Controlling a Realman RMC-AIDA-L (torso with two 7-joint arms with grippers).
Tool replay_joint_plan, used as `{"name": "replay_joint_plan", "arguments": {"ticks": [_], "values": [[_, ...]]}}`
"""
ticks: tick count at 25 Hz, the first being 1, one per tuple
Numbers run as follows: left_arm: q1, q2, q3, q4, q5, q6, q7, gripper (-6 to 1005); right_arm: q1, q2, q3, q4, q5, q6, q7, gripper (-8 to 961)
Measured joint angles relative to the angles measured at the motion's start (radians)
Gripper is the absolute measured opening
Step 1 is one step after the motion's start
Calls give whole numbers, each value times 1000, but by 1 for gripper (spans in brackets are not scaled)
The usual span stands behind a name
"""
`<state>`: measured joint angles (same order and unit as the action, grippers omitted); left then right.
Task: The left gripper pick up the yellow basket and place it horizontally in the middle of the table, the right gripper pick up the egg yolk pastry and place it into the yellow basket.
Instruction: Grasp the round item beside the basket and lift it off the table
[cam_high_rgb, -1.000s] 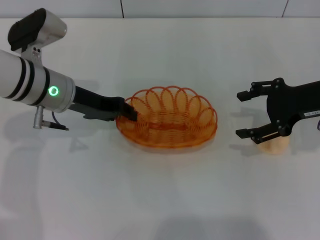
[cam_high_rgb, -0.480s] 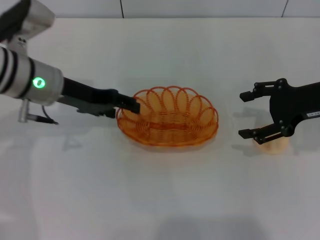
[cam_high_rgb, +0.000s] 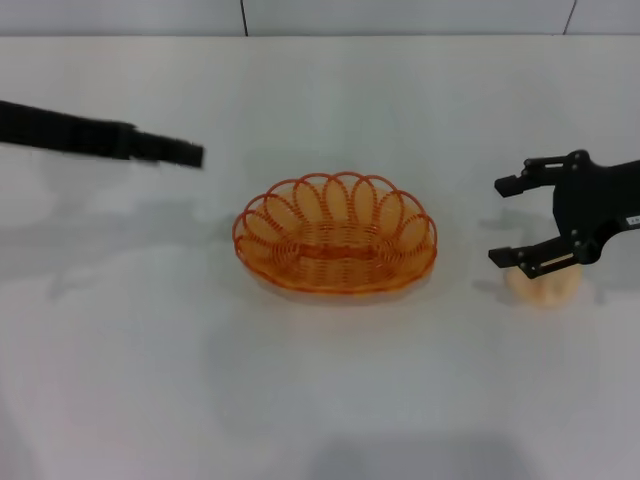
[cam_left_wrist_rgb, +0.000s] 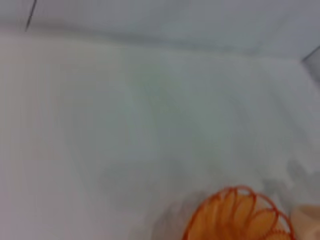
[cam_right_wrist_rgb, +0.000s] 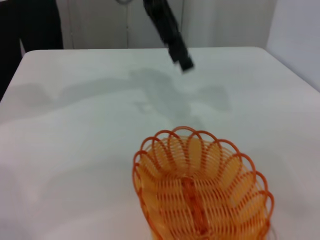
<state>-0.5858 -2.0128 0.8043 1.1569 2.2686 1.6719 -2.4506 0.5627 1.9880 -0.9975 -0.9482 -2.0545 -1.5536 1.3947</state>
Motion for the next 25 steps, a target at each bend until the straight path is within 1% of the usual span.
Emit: {"name": "replay_joint_plan", "arguments": {"ticks": [2, 4, 5, 7, 11, 13, 15, 18, 20, 25], "values": [[32, 1, -38, 19, -61, 4, 142, 783, -1, -6, 0, -9, -6, 3, 26, 869], [70, 2, -77, 23, -143, 0, 329, 782, -1, -13, 0, -14, -11, 3, 46, 869], [86, 2, -89, 22, -166, -2, 389, 782, -2, -15, 1, -16, -13, 3, 54, 869], [123, -3, -109, 14, -217, -6, 540, 781, -2, -22, -2, -30, -21, 2, 88, 869], [192, -26, -110, -3, -229, 2, 800, 780, -2, -24, -9, -88, -85, -15, 174, 869], [216, -37, -107, -18, -221, 21, 913, 779, -1, -20, -11, -126, -139, -28, 221, 869], [231, -41, -106, -44, -211, 60, 1010, 778, 2, -15, -13, -149, -179, -45, 249, 869], [230, -28, -106, -62, -170, 144, 1047, 777, 12, -10, -13, -169, -210, -78, 270, 869], [218, -16, -109, -65, -106, 212, 1042, 776, 22, -9, -14, -175, -229, -92, 280, 868], [216, -14, -115, -66, -72, 230, 1047, 775, 38, -2, -33, -179, -276, -104, 300, 868]]}}
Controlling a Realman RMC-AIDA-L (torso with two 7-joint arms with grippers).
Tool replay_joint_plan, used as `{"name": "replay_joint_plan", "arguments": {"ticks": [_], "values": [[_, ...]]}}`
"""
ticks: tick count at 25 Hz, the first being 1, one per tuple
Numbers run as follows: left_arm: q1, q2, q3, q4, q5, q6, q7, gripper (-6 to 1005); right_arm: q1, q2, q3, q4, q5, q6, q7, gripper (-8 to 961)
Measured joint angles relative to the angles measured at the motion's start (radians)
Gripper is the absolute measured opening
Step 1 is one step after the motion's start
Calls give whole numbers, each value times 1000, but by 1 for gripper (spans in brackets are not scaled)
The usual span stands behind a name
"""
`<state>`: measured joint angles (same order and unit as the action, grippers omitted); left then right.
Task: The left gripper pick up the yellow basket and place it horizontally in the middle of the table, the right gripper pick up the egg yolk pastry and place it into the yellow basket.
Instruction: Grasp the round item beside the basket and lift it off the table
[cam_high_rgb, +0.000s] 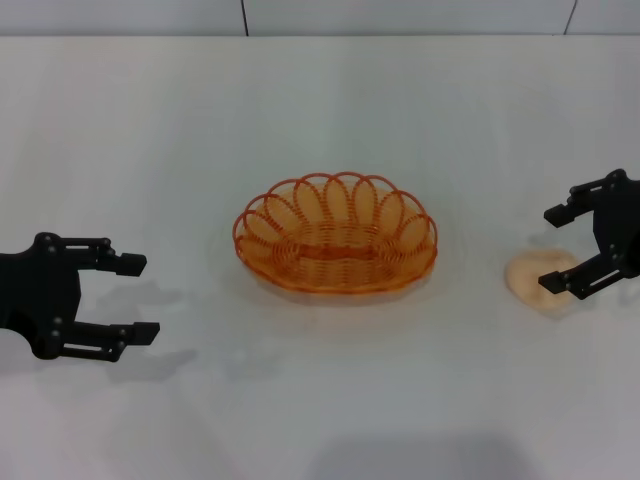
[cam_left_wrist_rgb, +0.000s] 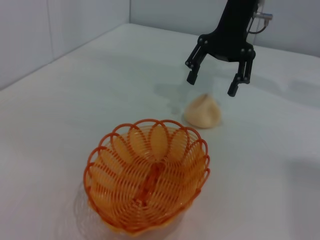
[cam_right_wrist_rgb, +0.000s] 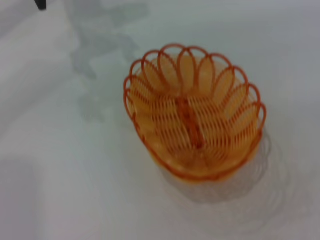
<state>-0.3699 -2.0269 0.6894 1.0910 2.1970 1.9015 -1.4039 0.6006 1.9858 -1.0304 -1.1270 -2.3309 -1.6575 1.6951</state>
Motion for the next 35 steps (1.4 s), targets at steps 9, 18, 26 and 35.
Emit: {"name": "replay_joint_plan", "arguments": {"ticks": [9, 18, 26, 35], "values": [[-1, -2, 18, 14, 19, 0, 10, 773, 5, 22, -56, 8, -49, 56, 10, 861], [-10, -2, 18, 15, 19, 6, 2, 772, -11, 20, -77, 38, -68, 94, 3, 800], [-11, -3, 18, 16, 19, 8, 4, 772, -12, 21, -80, 40, -83, 98, 0, 513], [-10, -8, 18, 17, 18, 8, 12, 772, -6, 19, -73, 27, -74, 91, 0, 314]]}}
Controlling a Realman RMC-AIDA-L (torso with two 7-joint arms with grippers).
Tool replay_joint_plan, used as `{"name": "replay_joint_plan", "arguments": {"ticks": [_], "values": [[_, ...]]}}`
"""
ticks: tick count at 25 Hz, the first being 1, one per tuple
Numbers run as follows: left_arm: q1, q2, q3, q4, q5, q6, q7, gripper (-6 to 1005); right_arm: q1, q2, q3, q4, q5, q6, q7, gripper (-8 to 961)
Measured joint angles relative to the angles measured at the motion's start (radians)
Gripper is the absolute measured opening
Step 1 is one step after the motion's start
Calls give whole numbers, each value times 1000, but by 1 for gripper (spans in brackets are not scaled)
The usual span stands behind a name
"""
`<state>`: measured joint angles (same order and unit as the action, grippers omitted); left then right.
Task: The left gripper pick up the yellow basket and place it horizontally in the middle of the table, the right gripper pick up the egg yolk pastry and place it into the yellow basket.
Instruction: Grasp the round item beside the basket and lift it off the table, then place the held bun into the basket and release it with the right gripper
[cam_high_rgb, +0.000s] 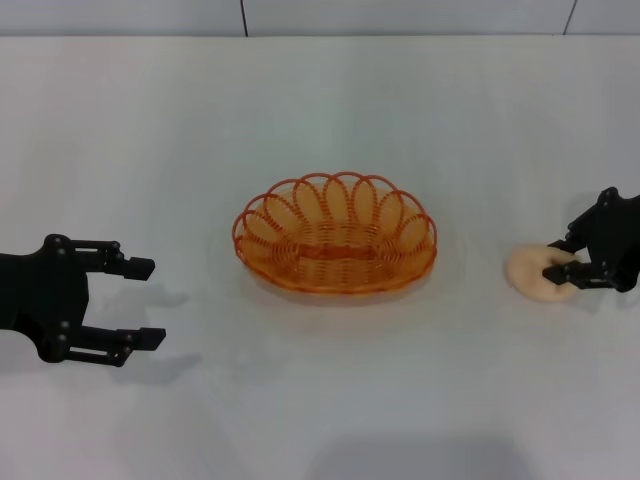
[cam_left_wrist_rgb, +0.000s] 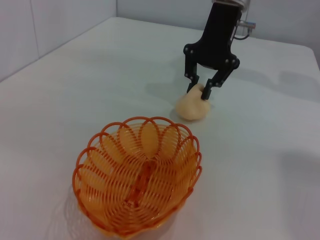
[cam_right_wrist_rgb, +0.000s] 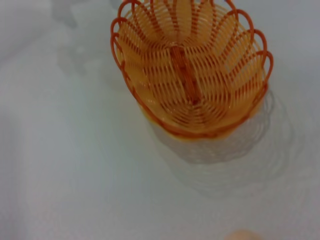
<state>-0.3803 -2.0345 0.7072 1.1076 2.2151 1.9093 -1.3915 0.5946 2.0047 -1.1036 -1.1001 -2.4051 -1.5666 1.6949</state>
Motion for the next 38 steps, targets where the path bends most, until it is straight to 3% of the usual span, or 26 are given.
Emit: {"name": "replay_joint_plan", "arguments": {"ticks": [9, 17, 29, 38], "values": [[3, 0, 0, 0, 0, -5, 20, 771, 4, -1, 77, -134, 99, -79, 13, 195], [3, -2, 0, 0, -1, -6, 28, 771, 67, 6, 40, -202, 205, -119, 78, 135], [-9, -4, 3, 0, -1, -1, 35, 771, 87, 13, -179, -112, 380, 165, 145, 80], [-6, -1, 11, 0, 3, 0, 36, 771, 134, 17, -322, 39, 404, 322, 143, 61]]}}
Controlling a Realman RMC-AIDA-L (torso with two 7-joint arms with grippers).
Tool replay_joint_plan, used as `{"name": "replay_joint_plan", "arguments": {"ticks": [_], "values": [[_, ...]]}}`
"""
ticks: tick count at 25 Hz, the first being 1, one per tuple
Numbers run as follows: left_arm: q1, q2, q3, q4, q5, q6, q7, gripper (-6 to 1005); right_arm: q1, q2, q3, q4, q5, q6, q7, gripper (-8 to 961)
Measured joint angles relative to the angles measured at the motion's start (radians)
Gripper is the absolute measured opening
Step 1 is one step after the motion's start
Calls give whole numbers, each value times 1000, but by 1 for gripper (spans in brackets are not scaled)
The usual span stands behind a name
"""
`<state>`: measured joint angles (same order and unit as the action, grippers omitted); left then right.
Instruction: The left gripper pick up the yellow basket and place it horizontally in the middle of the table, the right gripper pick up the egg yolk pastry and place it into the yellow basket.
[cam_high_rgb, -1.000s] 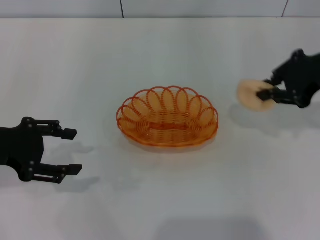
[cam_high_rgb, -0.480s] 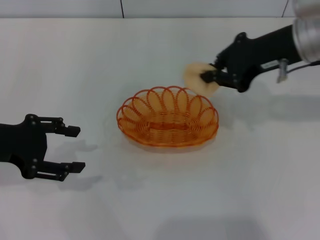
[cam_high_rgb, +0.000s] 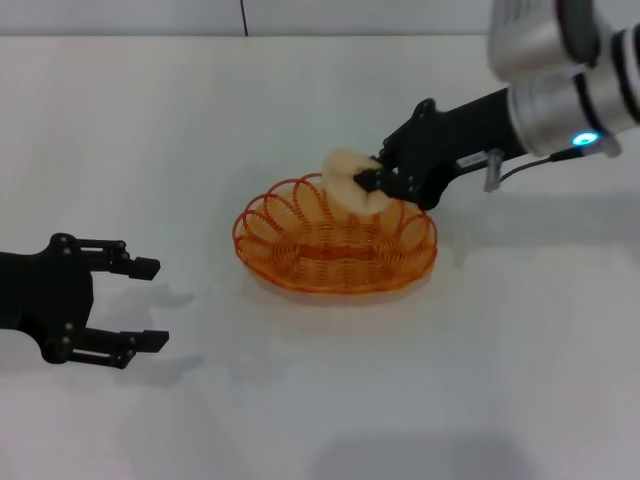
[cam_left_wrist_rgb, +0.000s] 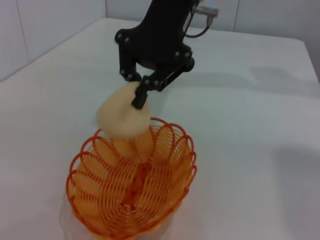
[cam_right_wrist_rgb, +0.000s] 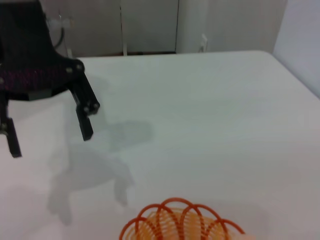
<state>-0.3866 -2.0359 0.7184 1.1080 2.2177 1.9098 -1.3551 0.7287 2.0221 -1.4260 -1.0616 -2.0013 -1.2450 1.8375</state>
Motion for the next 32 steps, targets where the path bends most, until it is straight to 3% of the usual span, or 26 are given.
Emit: {"name": "replay_joint_plan", "arguments": {"ticks": [3, 14, 16, 20, 22, 26, 28, 32], "values": [[-2, -2, 3, 5, 13, 0, -3, 771, -1, 1, -42, 12, 5, 41, 2, 62], [4, -3, 2, 10, 19, -4, 0, 771, -42, -1, -66, 2, 40, 45, -4, 212], [5, -3, -2, 10, 19, -5, 0, 771, -56, -6, -58, -7, 40, 26, -20, 279], [6, -3, -5, 10, 16, -6, 0, 771, -105, -11, 33, -42, 40, -87, -91, 412], [6, -3, -5, 10, 14, -6, 1, 771, -132, -12, 119, -49, 39, -173, -141, 639], [6, -1, -5, 11, 19, -8, 2, 771, -174, -17, 271, -39, 25, -305, -219, 752], [7, 3, -6, 17, 20, -7, 0, 771, -187, -26, 291, -33, 10, -319, -234, 808], [23, 4, -32, 45, 6, -2, 12, 770, -194, -44, 295, -10, 0, -322, -237, 802]]}}
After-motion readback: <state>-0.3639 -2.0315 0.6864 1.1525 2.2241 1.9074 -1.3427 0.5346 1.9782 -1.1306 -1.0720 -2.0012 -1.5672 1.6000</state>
